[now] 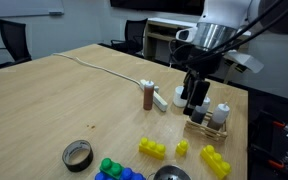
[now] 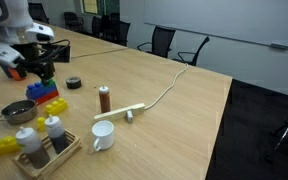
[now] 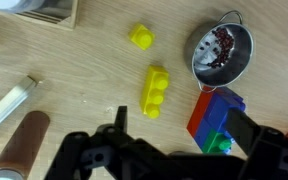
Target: Take the first yellow lego from the top and place it on the green and blue lego
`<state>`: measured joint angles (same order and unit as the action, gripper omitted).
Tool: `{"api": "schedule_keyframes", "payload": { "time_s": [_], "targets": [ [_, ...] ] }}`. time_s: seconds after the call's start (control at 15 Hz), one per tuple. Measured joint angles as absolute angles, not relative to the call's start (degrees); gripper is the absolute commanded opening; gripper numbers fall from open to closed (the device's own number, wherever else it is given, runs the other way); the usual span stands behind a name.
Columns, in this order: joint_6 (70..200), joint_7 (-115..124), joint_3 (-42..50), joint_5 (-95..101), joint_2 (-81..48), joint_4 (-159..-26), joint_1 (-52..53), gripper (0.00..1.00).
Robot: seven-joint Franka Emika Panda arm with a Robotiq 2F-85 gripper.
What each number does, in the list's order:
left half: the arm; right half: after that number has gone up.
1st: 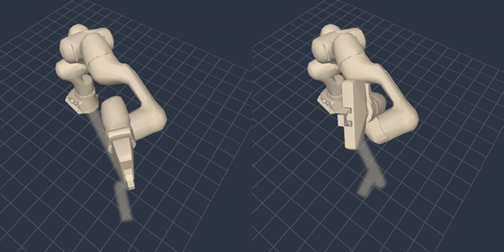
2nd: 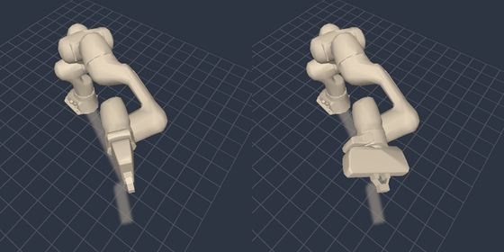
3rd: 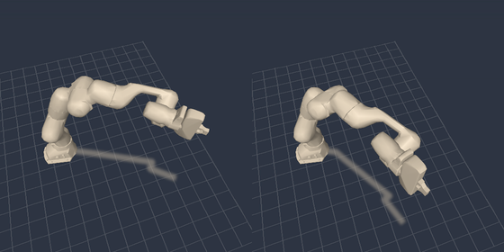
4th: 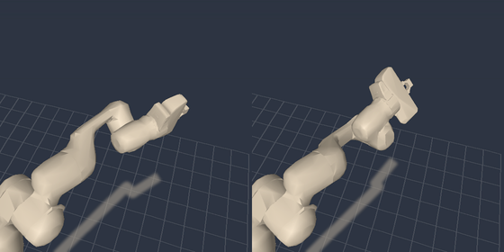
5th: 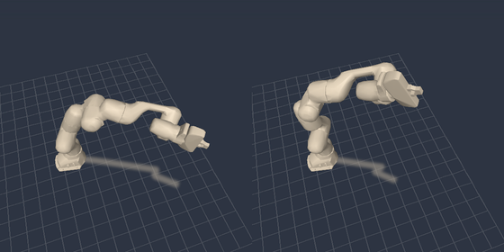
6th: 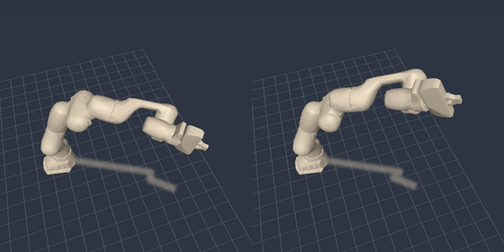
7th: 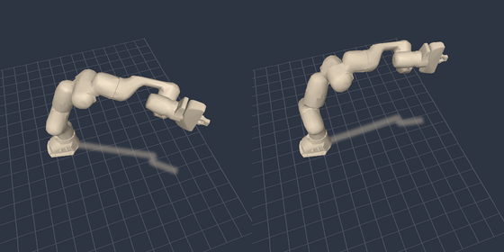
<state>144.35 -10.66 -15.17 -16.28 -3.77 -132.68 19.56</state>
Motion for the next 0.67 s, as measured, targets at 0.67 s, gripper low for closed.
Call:
{"api": "schedule_keyframes", "payload": {
  "time_s": [0.67],
  "targets": [
    [144.4,-10.5,-17.1,-16.2,-10.4,-127.5,19.5,1.00]
  ]
}}
